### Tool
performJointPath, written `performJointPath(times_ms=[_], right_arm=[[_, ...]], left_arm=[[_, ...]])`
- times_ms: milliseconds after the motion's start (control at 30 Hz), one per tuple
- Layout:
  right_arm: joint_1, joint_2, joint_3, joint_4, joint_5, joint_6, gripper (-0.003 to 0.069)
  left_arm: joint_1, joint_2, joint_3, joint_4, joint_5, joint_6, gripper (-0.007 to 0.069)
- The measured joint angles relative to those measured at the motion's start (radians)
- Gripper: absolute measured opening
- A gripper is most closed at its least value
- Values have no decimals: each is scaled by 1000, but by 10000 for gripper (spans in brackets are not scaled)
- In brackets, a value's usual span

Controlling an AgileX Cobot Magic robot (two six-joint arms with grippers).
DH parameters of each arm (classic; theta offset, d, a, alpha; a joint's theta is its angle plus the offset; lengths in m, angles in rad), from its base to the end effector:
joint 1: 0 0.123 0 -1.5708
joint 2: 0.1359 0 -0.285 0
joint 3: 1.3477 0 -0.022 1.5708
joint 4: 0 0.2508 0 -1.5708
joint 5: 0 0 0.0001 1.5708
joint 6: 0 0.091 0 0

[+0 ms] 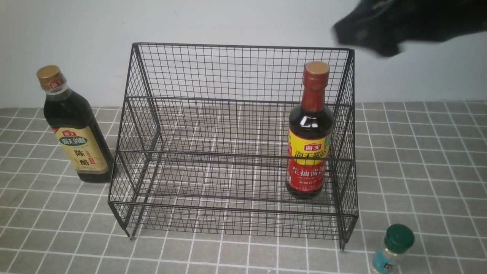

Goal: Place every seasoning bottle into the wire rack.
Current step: Use the left arm to grab the condiment bottle closest to it

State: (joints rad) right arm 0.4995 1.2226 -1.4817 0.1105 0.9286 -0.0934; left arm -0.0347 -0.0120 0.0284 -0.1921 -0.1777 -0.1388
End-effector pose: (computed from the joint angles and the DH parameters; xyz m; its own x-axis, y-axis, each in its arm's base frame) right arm 0.2105 0.1240 0.4577 -0.4658 -0.2848 -0.8378 -0.5548 0.8316 0.0257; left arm 0.0541 0.0012 0.2199 0.2291 -0.3301 -0.9157 0.0800 0.9440 -0.3202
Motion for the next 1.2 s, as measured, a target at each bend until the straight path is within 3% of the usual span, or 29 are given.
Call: performJointPath(times_ms=[133, 333, 633, 867, 1000, 1200], right_arm=[[0, -172, -2, -1, 69, 0, 463], [0, -326, -2, 0, 195, -3, 463], [0, -429, -2, 3, 278, -2, 463], [0, -456, -3, 7, 294, 3, 463], [0, -456, -3, 7, 297, 12, 463], [0, -456, -3, 12, 297, 33, 463]], left_arm=[[0, 30, -12, -14, -184, 80, -7], [0, 351, -214, -30, -26, 270, -6], [0, 877, -498, -115, 99, 335, 57], [1, 1116, -647, -161, 97, 338, 255], [19, 1171, -650, -164, 0, 338, 377], [30, 1282, -661, -171, -192, 338, 481]])
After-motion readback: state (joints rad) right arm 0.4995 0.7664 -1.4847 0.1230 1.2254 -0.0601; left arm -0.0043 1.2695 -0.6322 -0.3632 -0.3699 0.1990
